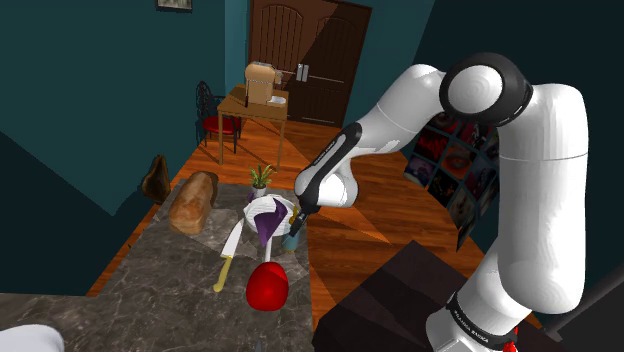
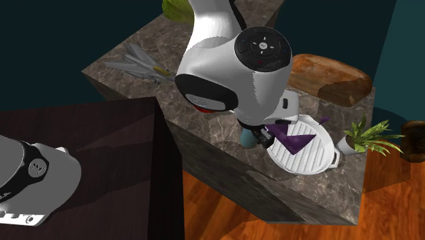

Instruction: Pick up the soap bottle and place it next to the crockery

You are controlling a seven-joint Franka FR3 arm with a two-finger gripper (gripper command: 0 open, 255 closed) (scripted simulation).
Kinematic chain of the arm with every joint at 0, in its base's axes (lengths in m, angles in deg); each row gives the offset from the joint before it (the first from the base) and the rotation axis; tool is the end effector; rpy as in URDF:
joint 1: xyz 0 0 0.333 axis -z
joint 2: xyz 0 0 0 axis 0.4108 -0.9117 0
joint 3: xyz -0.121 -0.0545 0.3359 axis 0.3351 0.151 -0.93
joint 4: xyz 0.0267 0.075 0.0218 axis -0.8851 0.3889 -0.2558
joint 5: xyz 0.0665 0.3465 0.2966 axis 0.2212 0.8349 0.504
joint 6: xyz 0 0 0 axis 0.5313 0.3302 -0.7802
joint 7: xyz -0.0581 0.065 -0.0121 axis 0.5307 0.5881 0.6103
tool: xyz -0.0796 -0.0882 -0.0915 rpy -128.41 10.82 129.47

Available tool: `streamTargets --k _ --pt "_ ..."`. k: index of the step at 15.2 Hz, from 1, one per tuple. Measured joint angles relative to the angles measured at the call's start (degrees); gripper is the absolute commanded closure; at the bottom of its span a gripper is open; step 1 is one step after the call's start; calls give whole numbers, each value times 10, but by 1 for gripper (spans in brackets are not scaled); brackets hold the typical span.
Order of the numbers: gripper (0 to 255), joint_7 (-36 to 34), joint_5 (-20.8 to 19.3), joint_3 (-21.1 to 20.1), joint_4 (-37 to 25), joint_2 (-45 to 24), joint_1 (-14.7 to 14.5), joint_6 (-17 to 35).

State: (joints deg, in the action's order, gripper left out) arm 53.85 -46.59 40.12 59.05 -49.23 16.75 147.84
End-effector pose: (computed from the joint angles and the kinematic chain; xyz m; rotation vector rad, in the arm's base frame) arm 0.5631 0.0800 0.0760 -2.9345 -0.6919 -0.3222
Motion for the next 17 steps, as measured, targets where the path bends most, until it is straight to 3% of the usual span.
streamTargets --k 10,17 --pt "255 0 0 0 0 0 0 0" --pt "255 -32 -27 34 17 52 -28 -37"
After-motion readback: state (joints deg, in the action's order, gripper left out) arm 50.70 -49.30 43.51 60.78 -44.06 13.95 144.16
